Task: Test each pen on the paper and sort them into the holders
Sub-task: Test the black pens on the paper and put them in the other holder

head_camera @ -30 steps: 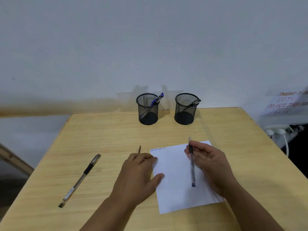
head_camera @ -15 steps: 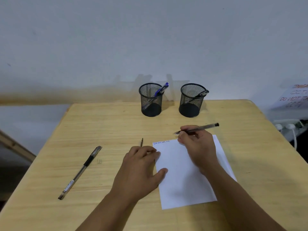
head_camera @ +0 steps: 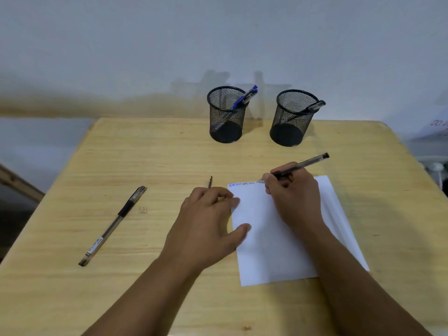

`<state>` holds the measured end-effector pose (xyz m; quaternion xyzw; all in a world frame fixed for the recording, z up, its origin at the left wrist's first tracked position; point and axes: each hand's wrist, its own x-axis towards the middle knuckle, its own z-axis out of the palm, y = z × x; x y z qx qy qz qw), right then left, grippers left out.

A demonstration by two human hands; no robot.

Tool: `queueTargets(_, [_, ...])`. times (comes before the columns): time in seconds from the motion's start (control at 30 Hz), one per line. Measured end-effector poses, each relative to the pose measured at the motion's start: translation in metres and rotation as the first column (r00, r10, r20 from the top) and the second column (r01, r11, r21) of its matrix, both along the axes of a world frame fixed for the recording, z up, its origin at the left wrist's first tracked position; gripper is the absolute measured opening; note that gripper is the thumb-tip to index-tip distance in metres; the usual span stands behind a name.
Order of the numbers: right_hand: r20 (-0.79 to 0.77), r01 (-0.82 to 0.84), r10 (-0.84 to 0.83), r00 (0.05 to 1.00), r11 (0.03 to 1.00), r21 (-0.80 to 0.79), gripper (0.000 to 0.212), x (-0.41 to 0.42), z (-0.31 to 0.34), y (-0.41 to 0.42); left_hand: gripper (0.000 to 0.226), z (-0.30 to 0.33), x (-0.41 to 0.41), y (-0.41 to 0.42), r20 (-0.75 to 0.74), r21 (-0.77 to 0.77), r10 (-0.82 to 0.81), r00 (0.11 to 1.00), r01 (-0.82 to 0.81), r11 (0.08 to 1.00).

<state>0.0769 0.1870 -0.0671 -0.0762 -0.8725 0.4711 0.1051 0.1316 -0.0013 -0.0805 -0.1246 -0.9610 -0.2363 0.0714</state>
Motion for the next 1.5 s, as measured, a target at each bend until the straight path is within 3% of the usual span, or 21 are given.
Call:
queueTargets(0.43, [0.027, 0.017, -0.019, 0.999, 0.998, 0.063, 0.008, -0.001, 0.001, -0.002, 0.052, 0.001, -0.001, 0.000, 0.005, 0.006, 0.004, 1.000, -0.004, 1.000])
queueTargets(0.83, [0.011, 0.041, -0.040, 0.999, 0.999, -0.011, 0.008, 0.000, 0.000, -0.001, 0.052, 0.000, 0.000, 0.000, -0.002, 0.008, -0.002, 1.000, 0.002, 1.000])
queueTargets(0.93, [-0.002, 0.043, -0.044, 0.999, 0.996, -0.072, 0.008, 0.001, 0.002, 0.001, 0.052, 0.001, 0.003, 0.001, -0.006, 0.008, 0.003, 1.000, -0.003, 1.000])
queueTargets(1.07, [0.003, 0.052, -0.053, 0.999, 0.954, -0.296, 0.004, 0.004, 0.007, 0.004, 0.049, 0.003, 0.005, 0.002, -0.007, -0.001, -0.006, 1.000, 0.006, 1.000])
queueTargets(1.23, [0.030, 0.095, -0.099, 0.995, 0.765, -0.637, 0.009, 0.003, 0.016, 0.010, 0.047, 0.004, 0.006, 0.001, 0.005, 0.001, -0.003, 1.000, 0.003, 1.000])
queueTargets(1.4, [0.029, 0.069, -0.066, 0.997, 0.774, -0.629, 0.009, 0.012, 0.027, 0.011, 0.039, 0.006, 0.004, 0.002, 0.023, 0.020, -0.008, 1.000, 0.007, 1.000])
queueTargets(1.5, [0.042, 0.054, -0.035, 0.998, 0.802, -0.595, 0.008, 0.023, 0.030, 0.012, 0.029, 0.007, 0.007, 0.003, 0.010, 0.189, 0.058, 0.998, -0.059, 0.980])
